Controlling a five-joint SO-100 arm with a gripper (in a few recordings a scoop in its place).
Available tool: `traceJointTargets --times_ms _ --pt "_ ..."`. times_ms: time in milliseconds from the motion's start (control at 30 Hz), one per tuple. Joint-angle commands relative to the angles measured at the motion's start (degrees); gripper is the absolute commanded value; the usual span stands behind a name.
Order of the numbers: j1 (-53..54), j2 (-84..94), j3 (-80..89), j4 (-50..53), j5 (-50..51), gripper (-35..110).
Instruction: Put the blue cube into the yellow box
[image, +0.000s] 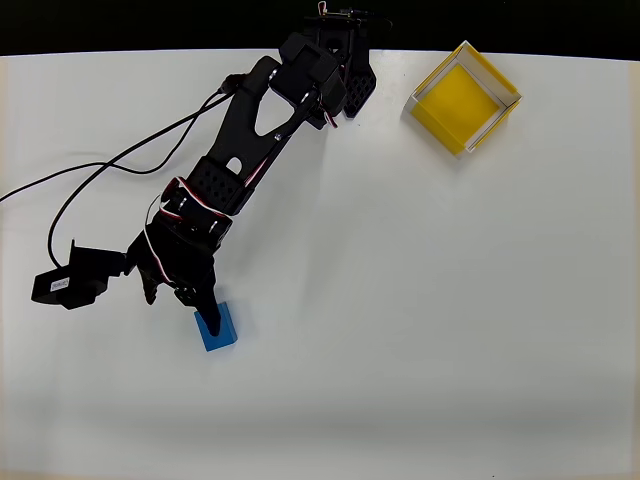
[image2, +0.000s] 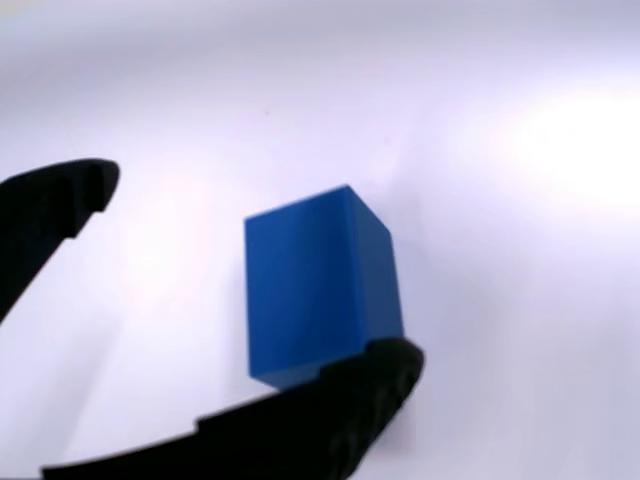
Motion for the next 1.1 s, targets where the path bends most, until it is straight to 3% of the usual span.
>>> traceJointTargets --times_ms 0,367,1067 --pt "0.4 -0.2 -10.6 2.2 -6.3 55" --pt "-1.5 -13.5 -23.2 2.2 -13.6 56" --pt "-7.2 -20.5 -26.1 8.0 -10.6 55"
